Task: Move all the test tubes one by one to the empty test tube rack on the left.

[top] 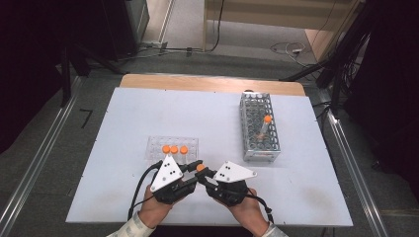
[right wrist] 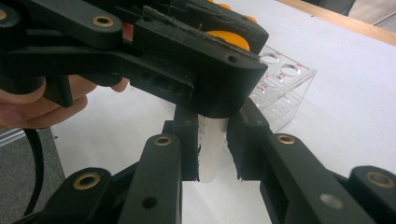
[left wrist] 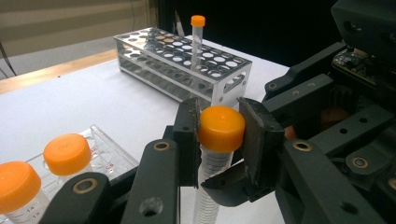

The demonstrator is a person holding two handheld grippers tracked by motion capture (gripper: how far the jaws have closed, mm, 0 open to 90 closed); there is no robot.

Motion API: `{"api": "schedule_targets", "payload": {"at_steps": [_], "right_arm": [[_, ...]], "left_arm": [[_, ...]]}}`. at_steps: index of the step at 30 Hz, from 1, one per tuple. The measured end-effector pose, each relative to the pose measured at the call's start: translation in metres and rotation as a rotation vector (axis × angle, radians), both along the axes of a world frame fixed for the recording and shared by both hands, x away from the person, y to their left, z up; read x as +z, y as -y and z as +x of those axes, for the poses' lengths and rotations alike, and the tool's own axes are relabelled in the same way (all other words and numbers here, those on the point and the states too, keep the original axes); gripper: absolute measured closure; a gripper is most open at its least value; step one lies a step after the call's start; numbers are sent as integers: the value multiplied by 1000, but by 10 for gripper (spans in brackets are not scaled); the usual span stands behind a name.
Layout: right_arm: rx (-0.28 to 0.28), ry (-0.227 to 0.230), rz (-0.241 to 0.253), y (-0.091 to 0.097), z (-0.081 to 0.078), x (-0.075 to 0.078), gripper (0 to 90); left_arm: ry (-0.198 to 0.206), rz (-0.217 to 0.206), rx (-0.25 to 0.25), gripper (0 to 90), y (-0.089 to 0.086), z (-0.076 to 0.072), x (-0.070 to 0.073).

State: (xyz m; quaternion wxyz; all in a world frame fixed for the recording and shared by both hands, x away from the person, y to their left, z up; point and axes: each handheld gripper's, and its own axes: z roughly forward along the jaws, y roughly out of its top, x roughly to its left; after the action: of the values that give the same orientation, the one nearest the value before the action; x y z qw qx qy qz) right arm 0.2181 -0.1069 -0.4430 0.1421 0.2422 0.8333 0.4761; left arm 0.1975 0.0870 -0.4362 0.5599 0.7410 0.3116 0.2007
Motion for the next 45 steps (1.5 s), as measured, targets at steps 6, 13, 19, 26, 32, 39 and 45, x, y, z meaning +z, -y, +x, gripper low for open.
{"api": "schedule_targets", "payload": {"at_steps": [6, 13, 19, 26, 32, 39, 45], "right_arm": [[0, 3, 5, 0, 0, 0, 720], [1, -1, 10, 0, 0, 0, 714], [8, -6, 18, 1, 0, 0, 702], [19, -19, 26, 1, 1, 0, 566], [21, -27, 24, 1, 3, -2, 424], [7, -34, 22, 2, 5, -2, 306], [-6, -38, 18, 2, 5, -2, 259]], "left_arm": [[3, -5, 0, 697, 0, 0, 0], [6, -7, -1, 702, -1, 0, 0], [9, -6, -2, 702, -1, -1, 0], [11, -13, 5, 702, -2, -1, 2], [9, -13, 5, 702, -3, -1, 2], [10, -21, 8, 702, -5, -2, 3], [7, -29, 14, 702, -8, -2, 4]]}}
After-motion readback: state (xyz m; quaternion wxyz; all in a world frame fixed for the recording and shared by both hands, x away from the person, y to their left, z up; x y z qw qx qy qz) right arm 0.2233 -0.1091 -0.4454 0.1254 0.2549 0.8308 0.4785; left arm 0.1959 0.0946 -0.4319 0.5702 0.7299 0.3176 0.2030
